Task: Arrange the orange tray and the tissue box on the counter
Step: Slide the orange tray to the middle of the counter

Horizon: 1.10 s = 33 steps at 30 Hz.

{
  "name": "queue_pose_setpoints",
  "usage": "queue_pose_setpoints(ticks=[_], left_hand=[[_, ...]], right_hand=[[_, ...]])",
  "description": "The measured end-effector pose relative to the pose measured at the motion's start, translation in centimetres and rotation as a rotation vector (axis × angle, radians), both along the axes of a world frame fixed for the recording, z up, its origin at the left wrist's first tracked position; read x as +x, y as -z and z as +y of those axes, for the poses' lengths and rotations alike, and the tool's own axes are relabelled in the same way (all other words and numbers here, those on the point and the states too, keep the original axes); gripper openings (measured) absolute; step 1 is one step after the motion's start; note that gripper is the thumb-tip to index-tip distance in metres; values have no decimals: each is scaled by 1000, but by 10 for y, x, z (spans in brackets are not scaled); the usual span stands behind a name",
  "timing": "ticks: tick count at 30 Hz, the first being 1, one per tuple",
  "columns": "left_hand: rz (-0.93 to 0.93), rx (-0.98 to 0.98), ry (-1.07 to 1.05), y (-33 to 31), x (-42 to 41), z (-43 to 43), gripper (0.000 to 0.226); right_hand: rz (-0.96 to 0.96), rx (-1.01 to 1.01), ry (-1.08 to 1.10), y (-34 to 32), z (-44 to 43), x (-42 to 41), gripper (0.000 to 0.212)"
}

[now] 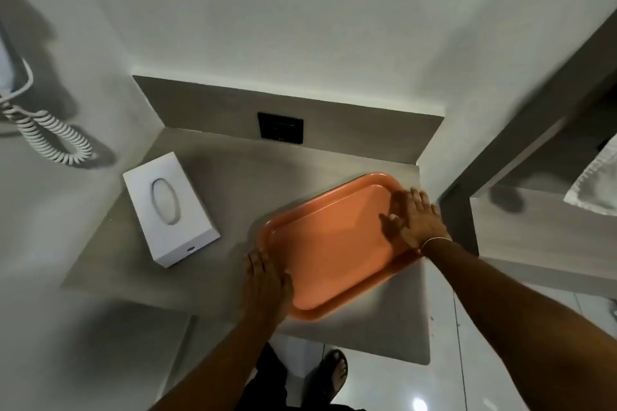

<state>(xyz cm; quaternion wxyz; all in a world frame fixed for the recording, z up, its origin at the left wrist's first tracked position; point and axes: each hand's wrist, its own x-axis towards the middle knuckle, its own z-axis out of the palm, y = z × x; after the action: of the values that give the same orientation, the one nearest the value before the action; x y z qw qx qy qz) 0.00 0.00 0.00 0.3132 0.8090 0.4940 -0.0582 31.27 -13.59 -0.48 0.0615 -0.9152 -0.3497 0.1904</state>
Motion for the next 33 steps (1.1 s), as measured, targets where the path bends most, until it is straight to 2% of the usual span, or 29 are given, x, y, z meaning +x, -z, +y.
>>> queue_pose_setpoints(ticks=[4, 11, 16, 19, 22, 26, 30, 33], left_hand=[[-15, -82, -91, 0, 6, -19, 77], [-84, -186, -214, -2, 26, -24, 79], [-158, -228, -312, 0, 33, -23, 78], [-243, -259, -358, -1, 28, -19, 72], [-309, -271, -347, -5, 20, -2, 59], [-335, -261, -300, -12, 19, 37, 65], [-336, -219, -173, -22, 26, 88, 57], [-304, -232, -116, -29, 36, 129, 65]], right_hand=[[84, -15, 96, 4, -14, 11, 84], [212, 17, 114, 9, -11, 7, 78], [290, 141, 237, -1, -5, 8, 53], [357, 222, 329, -6, -4, 9, 49], [404, 285, 426, -10, -3, 5, 42], [438, 341, 495, -19, 1, -17, 42], [441, 395, 569, -28, 10, -37, 44], [417, 414, 614, -33, 21, -46, 47]])
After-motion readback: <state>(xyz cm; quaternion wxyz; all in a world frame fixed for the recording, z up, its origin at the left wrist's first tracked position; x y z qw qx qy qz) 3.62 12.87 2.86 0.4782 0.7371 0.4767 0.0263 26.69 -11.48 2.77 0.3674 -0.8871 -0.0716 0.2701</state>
